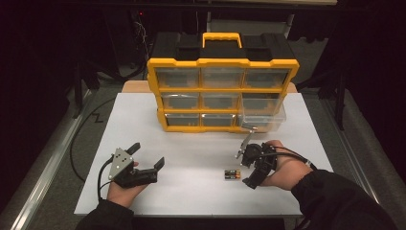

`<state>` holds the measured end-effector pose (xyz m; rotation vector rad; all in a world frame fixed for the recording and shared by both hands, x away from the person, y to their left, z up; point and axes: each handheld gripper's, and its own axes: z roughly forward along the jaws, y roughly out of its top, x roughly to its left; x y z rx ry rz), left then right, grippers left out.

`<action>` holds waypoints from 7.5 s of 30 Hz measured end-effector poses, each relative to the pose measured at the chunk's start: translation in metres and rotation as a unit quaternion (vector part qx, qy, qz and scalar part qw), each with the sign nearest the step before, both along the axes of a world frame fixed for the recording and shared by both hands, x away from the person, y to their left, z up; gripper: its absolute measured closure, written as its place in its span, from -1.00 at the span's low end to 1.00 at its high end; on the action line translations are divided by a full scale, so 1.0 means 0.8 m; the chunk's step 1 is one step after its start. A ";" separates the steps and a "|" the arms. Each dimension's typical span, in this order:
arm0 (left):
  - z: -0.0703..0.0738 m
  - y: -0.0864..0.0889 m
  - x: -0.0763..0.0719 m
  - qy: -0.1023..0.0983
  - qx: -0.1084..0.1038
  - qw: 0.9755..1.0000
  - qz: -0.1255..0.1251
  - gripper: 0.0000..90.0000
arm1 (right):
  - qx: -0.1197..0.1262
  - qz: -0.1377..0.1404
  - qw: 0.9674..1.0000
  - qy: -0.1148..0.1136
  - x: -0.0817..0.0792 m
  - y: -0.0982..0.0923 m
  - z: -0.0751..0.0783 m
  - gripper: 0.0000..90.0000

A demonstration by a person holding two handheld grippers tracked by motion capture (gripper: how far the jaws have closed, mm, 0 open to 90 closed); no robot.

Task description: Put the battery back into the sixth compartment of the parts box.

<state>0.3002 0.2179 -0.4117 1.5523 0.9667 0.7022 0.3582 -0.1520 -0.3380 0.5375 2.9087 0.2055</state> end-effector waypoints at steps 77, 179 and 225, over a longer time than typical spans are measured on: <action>-0.003 0.001 0.003 0.001 -0.008 1.000 -0.001 -0.99 | 0.000 0.080 0.995 0.051 0.007 0.035 -0.073 0.75; -0.002 0.000 -0.001 -0.004 0.012 1.000 0.001 -0.99 | -0.009 -0.016 0.999 0.043 0.036 -0.051 0.059 0.76; -0.002 0.001 -0.002 -0.003 0.009 1.000 -0.002 -0.99 | -0.038 -0.028 0.999 -0.003 0.060 -0.043 0.154 0.76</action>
